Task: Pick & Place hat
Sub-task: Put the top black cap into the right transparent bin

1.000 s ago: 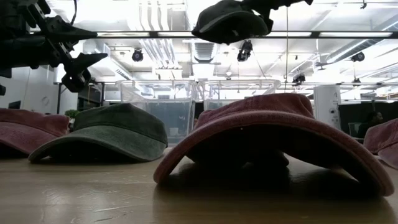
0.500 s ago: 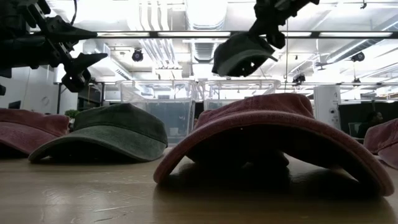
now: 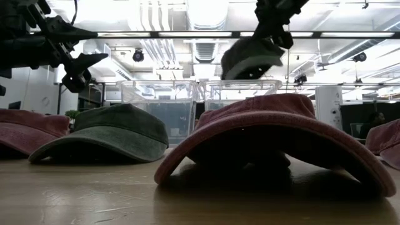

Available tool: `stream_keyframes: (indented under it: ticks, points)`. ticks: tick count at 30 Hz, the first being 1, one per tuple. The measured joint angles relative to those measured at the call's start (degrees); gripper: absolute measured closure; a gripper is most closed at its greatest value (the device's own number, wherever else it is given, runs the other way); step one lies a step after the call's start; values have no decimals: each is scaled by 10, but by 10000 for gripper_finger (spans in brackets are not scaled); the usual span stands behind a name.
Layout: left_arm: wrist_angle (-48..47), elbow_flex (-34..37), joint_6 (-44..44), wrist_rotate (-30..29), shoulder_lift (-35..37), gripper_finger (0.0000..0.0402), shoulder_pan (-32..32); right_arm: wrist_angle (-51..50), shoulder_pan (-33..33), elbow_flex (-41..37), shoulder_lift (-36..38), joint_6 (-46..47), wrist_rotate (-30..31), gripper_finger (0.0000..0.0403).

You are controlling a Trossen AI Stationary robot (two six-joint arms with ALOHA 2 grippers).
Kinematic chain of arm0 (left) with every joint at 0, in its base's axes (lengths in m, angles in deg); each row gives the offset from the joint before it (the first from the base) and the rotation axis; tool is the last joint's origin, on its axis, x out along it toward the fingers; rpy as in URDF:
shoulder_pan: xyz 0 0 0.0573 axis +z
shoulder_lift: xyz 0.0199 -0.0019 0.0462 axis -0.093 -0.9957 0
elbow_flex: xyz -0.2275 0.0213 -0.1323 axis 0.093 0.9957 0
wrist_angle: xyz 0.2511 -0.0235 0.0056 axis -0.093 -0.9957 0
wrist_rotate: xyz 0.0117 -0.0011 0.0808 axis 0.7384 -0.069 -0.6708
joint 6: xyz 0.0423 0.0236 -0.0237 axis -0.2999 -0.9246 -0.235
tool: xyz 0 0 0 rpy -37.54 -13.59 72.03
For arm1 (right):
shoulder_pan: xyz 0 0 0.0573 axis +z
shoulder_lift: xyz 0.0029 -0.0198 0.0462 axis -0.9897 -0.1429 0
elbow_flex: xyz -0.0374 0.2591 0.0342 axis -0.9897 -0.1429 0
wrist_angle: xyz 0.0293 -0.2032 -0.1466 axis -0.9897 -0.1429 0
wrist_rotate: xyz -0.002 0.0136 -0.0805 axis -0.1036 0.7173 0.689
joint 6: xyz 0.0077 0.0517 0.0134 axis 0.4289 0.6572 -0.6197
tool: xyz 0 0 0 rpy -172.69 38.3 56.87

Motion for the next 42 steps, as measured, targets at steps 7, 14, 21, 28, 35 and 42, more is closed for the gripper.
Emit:
stream_keyframes:
  ticks: [7, 14, 21, 28, 35, 42]
  points:
    - [0, 0, 0, 0, 0, 195, 0, -40, 16, 33, -41, 7, 26, 394]
    - [0, 0, 0, 0, 0, 195, 0, -114, 31, 109, -109, -11, 58, 394]
    - [0, 0, 0, 0, 0, 195, 0, -166, 43, 204, -167, -26, 65, 394]
    - [0, 0, -4, 0, 0, 195, 0, -256, 48, 296, -220, -42, 117, 394]
    - [0, 0, -15, 0, 0, 195, 0, -262, 58, 333, -241, -42, 116, 394]
    - [0, 0, -16, 0, 0, 195, 0, -290, 59, 326, -246, -40, 116, 394]
